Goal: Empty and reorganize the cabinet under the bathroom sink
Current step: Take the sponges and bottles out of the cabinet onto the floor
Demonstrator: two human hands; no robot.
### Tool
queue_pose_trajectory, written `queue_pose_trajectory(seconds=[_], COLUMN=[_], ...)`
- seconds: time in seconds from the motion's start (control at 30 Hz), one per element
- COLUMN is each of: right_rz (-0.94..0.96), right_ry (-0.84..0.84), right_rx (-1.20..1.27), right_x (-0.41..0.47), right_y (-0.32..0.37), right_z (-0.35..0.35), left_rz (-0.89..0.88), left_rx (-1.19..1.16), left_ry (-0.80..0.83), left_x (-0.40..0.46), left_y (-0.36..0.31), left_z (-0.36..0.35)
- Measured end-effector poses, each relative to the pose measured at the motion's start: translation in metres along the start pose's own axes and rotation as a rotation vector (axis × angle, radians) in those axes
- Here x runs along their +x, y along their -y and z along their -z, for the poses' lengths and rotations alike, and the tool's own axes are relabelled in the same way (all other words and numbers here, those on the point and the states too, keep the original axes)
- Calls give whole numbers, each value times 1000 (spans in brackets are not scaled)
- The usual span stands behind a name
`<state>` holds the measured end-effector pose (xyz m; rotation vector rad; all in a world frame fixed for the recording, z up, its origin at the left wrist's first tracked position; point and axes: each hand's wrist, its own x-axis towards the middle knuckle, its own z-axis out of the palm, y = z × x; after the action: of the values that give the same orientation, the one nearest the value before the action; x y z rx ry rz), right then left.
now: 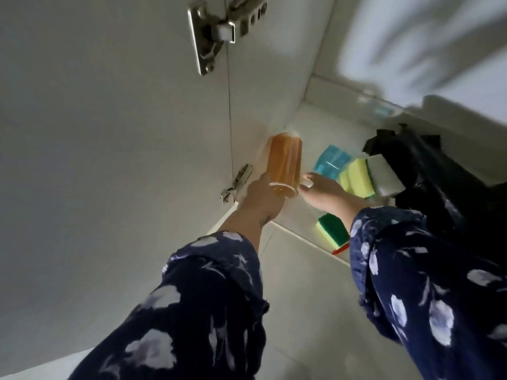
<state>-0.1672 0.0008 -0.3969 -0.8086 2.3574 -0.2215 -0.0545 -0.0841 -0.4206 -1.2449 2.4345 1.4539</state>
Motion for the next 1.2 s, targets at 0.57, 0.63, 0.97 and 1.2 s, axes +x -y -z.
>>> queue_pose_trajectory(seconds=[0.57,0.63,0.97,1.2], right_rz=[-5,6,344,400], right_ry=[-134,-153,-47,9], right_rx=[762,802,896,782], right_x=[157,150,36,-26], right_y=[-5,-5,-14,-15], right_z=[-25,-28,-44,-104], left_rz=[-112,-113,-178,-124], left_rx=[-319,-399,-339,-272], left_ry=[-118,-119,-162,-199], left_x=[120,112,20,-60], left_y=[39,39,65,108], left_z=[-54,-59,-74,-87])
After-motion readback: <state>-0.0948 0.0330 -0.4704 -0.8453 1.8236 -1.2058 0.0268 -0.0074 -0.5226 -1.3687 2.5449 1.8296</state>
